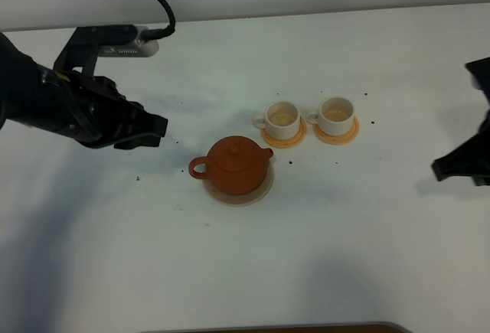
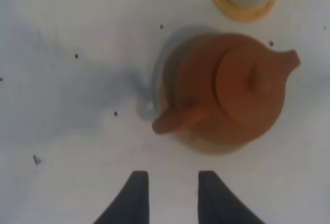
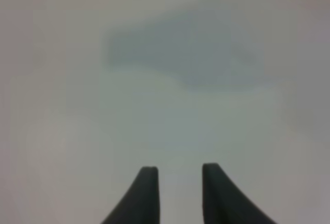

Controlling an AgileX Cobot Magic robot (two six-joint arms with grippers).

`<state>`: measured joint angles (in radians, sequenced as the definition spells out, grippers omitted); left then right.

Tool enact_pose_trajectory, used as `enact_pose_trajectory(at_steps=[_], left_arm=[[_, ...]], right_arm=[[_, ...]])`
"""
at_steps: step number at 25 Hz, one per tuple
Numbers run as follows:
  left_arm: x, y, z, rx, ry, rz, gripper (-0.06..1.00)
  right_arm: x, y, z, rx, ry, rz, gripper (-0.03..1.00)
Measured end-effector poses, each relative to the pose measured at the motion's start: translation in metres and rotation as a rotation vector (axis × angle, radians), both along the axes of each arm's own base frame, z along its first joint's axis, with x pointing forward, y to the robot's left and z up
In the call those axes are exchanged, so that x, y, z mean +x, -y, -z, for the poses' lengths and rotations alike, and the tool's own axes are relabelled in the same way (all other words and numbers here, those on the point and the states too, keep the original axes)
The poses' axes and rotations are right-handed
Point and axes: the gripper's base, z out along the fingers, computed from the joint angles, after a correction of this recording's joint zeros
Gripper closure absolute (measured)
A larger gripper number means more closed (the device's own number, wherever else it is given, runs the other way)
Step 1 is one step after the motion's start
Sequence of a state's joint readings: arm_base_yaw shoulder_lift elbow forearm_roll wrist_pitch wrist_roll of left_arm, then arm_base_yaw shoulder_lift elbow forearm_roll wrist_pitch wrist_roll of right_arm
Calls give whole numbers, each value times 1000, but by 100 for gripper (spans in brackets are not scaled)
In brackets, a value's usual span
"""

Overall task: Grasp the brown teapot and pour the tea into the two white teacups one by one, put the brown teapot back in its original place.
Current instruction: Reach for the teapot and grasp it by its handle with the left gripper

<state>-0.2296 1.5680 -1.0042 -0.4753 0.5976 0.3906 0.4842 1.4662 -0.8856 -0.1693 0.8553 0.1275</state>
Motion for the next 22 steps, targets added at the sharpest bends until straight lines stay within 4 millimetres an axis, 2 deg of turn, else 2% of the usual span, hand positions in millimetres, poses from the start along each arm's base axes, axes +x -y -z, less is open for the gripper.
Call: enact_pose_trajectory(at_steps=[4,6,11,16,22], left_arm=[[5,1,-8,-3,27,-3,67],[7,0,-12,10,43,4,67],[13,1,-22,18,67,10,67],[22,4,-22,33,20,46,67],[37,6,-6,57,-48,31,67]], right_arm=[[-14,10,-27,5,63,23,73],[-27,18,-46,30,113,29,73],[-65,38,-71,67,182,29,73],[-104,51,-78,151,215,-8,73],[-151,67,-67,256,266,-66,73]])
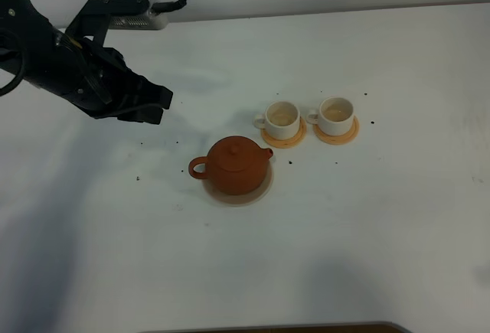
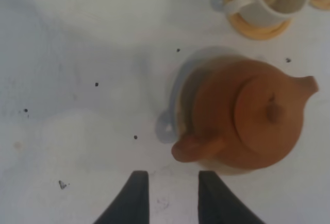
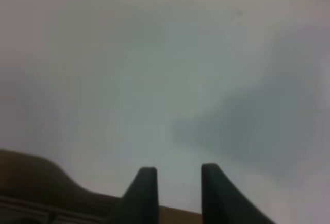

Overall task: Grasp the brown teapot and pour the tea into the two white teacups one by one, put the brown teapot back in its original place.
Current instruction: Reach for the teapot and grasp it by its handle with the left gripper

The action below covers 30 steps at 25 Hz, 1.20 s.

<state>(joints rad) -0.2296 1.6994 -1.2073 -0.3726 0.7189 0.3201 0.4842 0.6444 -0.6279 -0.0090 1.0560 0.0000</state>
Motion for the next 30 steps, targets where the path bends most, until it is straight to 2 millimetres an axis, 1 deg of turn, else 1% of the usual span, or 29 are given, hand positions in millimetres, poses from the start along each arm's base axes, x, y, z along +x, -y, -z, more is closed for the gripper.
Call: enact_pose_trajectory(at_steps=[4,6,11,15,24,27,30], left_arm=[[2,0,6,4,-23,-3,67],[2,0,7,4,-26,-2,67],[1,0,7,5,-30,0,67],[0,0,7,5,-41,3,67],[0,0,7,5,-41,4,67],[0,1,7,5,-42,4,67],[0,0,7,6,-42,4,67]], right_arm=[[-24,7,7,55,56,-61,73],[-32,9,9,71,76,-89,73],[-47,14,13,94,101,-118,73],[-52,16,14,108,106,-125,73],[-52,16,15,108,104,-123,73],[-51,17,15,111,106,-85,73],[-51,20,14,111,122,-9,73]])
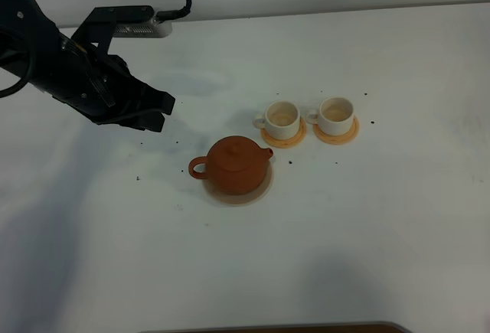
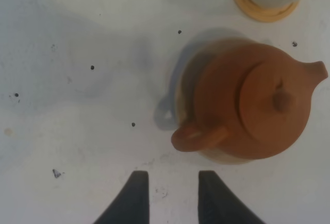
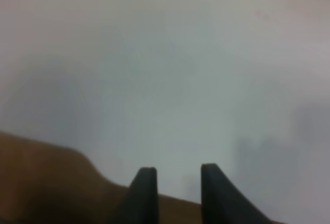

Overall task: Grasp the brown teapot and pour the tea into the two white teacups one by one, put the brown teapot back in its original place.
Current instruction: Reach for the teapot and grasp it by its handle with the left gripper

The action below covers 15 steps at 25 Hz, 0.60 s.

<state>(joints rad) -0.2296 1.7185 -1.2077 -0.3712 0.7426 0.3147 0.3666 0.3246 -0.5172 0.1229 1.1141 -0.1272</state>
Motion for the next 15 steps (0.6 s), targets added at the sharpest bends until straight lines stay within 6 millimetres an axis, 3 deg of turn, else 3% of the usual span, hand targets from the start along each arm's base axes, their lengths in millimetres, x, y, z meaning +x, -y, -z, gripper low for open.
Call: enact_pose_trajectory(at_steps=[8,15], left_arm=[[4,0,2,0,24,-12,67],[15,2,24,15,-21,-9,67]], right_arm=[[-8,9,-3,23,75,193,73],[-24,13,-5,43,184,290,73]])
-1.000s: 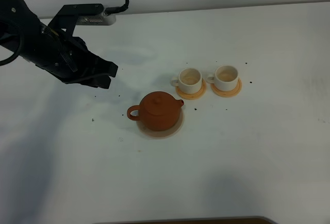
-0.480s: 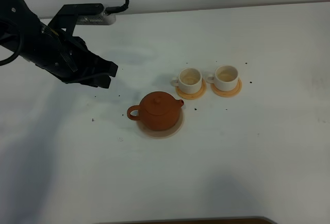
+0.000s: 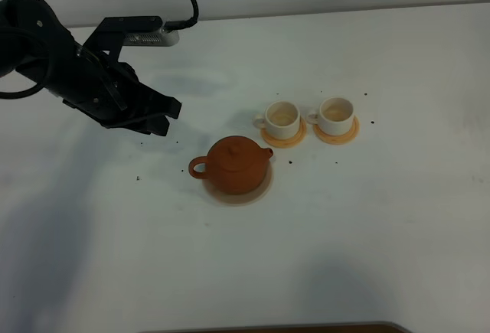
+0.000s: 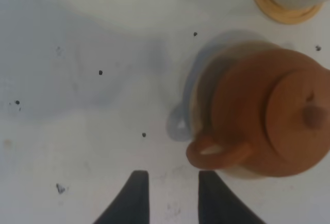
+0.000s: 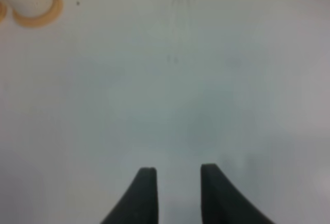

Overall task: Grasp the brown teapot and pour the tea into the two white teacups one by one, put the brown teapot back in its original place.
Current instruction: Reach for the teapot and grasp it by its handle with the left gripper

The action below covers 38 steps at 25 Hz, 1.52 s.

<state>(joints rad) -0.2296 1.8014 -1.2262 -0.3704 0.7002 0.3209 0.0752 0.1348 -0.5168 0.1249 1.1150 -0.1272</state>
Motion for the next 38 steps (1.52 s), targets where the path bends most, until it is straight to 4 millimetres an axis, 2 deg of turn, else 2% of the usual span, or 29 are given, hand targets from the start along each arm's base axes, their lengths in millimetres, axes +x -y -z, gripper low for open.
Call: enact_pose_trajectory(at_steps=[5,11,21,25,32,38], left_arm=[[11,5,-2,-1,24,17,67],[12,27,-16,1,100,136,67],[6,60,-25,70,293,546,67],[5,71,-32,84,350,647,67],[-6,87,-58,160,294,820,67],[-13,97,-87,310,267,847,67]], right_arm=[[-14,1,0,7,92,4,73],[-22,2,0,11,138,3,73],[-22,1,0,19,138,-2,73],[-22,0,0,24,138,-5,73],[-22,0,0,26,138,-6,73],[-22,0,0,26,138,-6,73]])
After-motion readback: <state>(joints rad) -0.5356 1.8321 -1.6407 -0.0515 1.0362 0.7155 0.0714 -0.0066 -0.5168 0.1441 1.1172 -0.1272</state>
